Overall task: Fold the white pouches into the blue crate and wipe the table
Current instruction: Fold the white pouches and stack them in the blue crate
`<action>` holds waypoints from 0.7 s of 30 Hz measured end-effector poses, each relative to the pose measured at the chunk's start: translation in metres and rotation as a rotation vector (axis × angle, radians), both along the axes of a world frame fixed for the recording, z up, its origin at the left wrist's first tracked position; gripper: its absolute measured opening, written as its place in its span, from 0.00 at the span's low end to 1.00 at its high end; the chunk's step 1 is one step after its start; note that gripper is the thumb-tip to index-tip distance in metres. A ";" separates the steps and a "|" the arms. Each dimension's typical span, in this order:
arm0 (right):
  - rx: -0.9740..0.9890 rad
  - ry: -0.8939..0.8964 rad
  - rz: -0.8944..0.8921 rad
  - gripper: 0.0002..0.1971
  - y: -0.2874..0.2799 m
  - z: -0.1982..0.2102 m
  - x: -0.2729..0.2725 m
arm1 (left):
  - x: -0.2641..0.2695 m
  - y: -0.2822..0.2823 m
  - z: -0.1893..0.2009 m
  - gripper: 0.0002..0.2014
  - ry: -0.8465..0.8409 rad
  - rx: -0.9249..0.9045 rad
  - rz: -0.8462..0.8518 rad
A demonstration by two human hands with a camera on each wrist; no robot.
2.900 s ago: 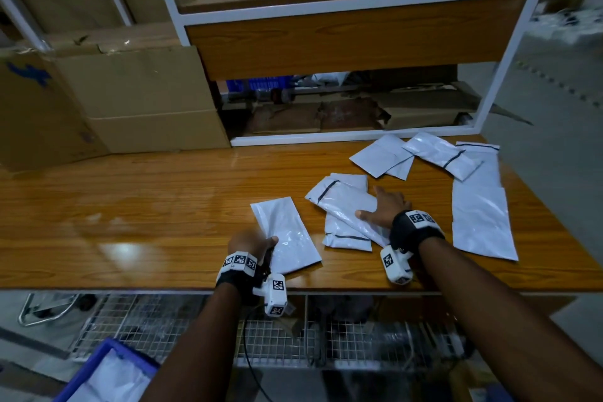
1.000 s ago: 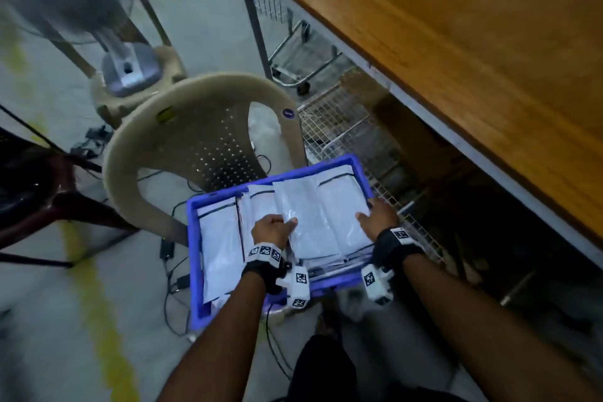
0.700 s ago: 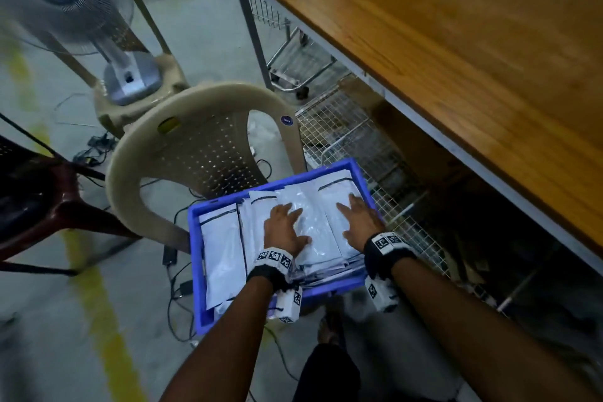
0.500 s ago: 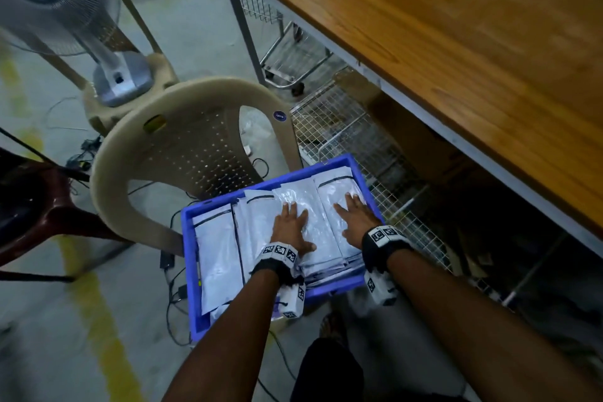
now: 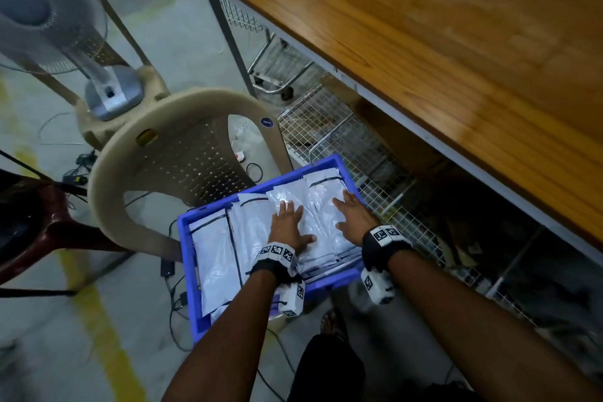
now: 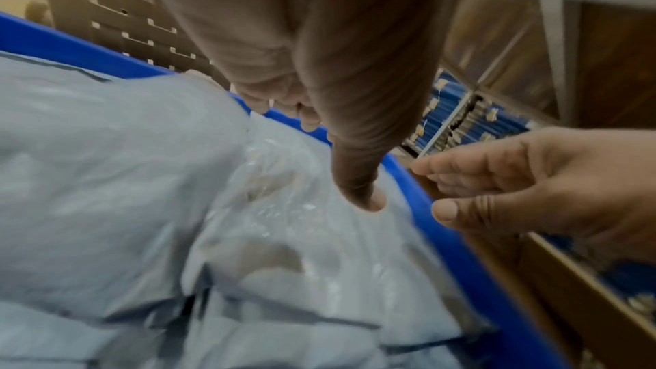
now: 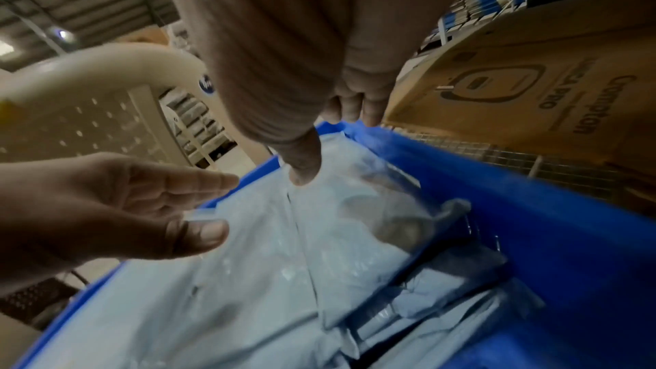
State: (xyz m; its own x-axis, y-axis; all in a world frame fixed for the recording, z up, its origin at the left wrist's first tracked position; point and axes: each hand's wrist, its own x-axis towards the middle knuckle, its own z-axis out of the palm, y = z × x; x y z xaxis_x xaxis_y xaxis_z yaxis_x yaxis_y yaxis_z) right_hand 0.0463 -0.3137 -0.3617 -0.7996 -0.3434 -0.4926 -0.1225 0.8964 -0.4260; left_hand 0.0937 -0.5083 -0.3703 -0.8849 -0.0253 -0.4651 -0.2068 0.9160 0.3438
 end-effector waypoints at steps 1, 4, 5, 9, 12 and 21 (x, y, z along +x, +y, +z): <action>-0.026 0.023 -0.038 0.34 0.006 0.014 0.003 | 0.002 0.005 0.014 0.44 0.025 0.072 0.055; -0.157 0.108 -0.193 0.27 0.029 0.058 0.012 | 0.004 0.025 0.059 0.35 0.126 0.319 0.226; -0.202 0.156 -0.248 0.23 0.040 0.074 0.016 | 0.004 0.033 0.074 0.32 0.166 0.391 0.274; -0.296 0.302 -0.454 0.16 0.082 0.136 0.031 | -0.004 0.078 0.131 0.18 0.335 0.589 0.350; -0.299 0.422 -0.548 0.14 0.114 0.183 0.049 | -0.013 0.125 0.169 0.12 0.441 0.670 0.308; -0.308 0.636 -0.882 0.12 0.281 0.261 0.111 | -0.003 0.300 0.225 0.13 0.437 0.784 0.124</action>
State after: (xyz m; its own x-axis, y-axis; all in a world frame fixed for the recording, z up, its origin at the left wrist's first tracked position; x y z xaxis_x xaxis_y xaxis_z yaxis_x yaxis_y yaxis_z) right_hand 0.1575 -0.0328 -0.1004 -0.8981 0.4286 0.0989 0.2275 0.6450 -0.7295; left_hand 0.0909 -0.2079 -0.1457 -0.9986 0.0507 -0.0118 0.0076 0.3657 0.9307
